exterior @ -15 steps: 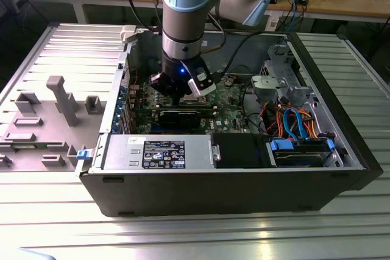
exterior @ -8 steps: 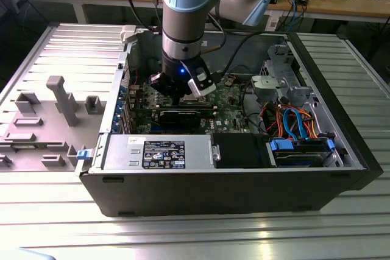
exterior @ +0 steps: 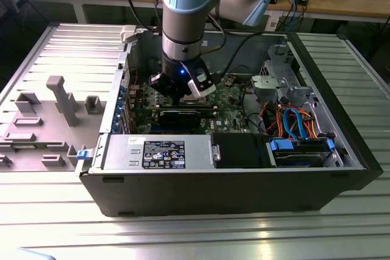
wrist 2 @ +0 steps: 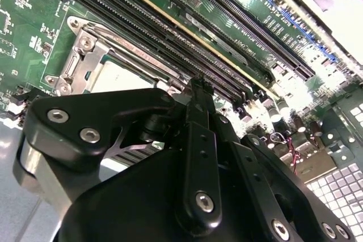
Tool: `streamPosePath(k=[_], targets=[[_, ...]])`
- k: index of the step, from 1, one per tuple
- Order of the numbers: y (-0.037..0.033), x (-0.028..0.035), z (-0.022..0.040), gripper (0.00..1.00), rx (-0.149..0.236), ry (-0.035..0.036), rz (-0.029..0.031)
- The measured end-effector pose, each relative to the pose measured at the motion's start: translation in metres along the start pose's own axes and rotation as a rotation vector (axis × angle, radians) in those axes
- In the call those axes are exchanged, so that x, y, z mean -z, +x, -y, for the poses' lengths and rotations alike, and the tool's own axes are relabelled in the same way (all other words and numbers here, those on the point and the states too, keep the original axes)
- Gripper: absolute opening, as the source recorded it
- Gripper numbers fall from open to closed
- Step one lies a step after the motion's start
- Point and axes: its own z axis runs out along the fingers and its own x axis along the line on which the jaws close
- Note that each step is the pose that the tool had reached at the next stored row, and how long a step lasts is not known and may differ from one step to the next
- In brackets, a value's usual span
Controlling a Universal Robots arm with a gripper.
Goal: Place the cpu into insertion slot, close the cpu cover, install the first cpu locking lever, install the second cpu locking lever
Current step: 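Install the second cpu locking lever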
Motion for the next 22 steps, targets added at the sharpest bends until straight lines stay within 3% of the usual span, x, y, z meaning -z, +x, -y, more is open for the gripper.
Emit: streamPosePath(k=[4,6,7,22], targets=[[0.0005,0.0005,0.0031,0.11,0.000,-0.0033,0.0002],[0.0004,0.0002,0.0032,0.11,0.001,-0.0138,0.0015],[0.0004,0.0000,0.0032,0.11,0.001,-0.0255,0.0029],[0.0007,-0.0035,0.0037,0.11,0.002,-0.0324,0.0037]])
